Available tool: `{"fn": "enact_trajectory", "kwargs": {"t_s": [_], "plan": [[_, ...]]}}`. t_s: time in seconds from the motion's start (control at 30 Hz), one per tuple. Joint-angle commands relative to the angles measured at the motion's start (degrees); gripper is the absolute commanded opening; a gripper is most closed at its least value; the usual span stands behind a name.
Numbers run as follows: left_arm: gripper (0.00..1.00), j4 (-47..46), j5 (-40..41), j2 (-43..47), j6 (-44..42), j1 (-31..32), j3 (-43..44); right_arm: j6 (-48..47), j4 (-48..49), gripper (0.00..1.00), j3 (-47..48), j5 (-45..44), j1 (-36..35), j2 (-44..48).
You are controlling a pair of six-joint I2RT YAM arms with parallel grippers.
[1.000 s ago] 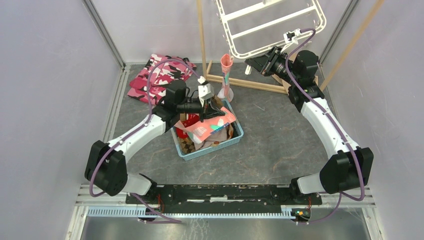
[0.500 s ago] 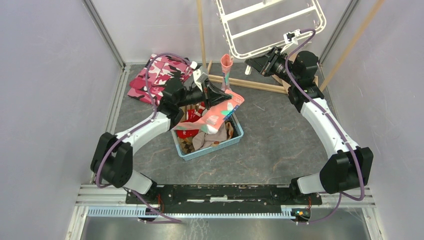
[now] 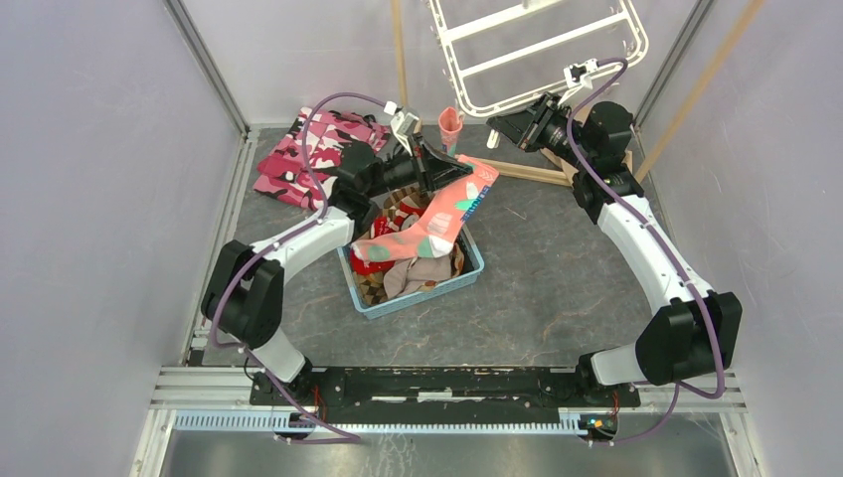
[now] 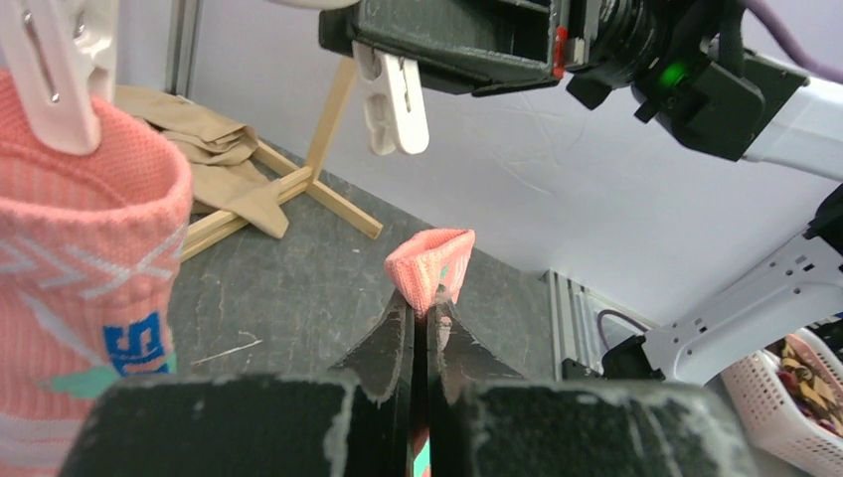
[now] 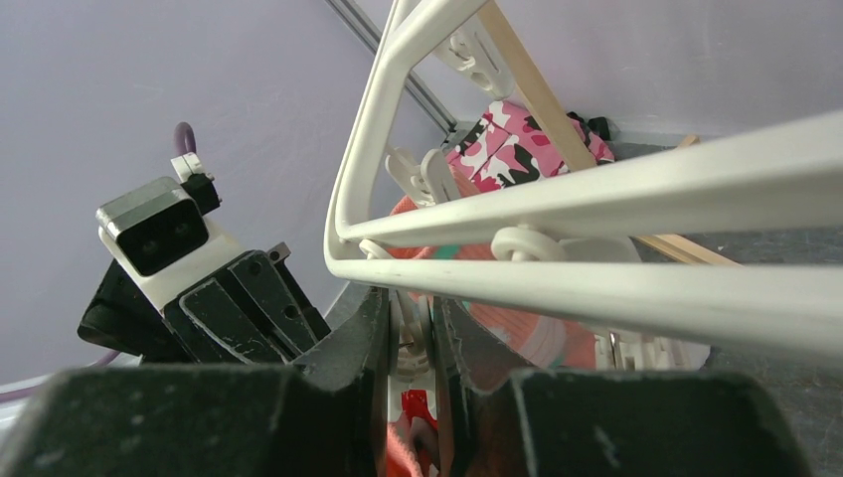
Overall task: Clip the socks to the hanger
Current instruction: Clamp the sock onto the hanger.
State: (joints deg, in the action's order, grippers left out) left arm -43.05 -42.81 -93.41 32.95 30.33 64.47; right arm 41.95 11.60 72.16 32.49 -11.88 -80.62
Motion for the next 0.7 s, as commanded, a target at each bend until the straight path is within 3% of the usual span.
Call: {"fn": "enact_trajectory", "kwargs": {"t_s": [0.0, 0.67], "plan": [[0.02, -4.8, 1.6, -1.1, 5.2, 1.0, 3.7, 0.5, -1.3, 0.00, -0.9, 1.5, -0.1, 1.3], [0.02, -6.4, 7.9, -5.5, 11.4, 1.5, 7.4, 0.9, -0.7, 0.00, -1.1, 1.9, -0.3, 1.2]]}}
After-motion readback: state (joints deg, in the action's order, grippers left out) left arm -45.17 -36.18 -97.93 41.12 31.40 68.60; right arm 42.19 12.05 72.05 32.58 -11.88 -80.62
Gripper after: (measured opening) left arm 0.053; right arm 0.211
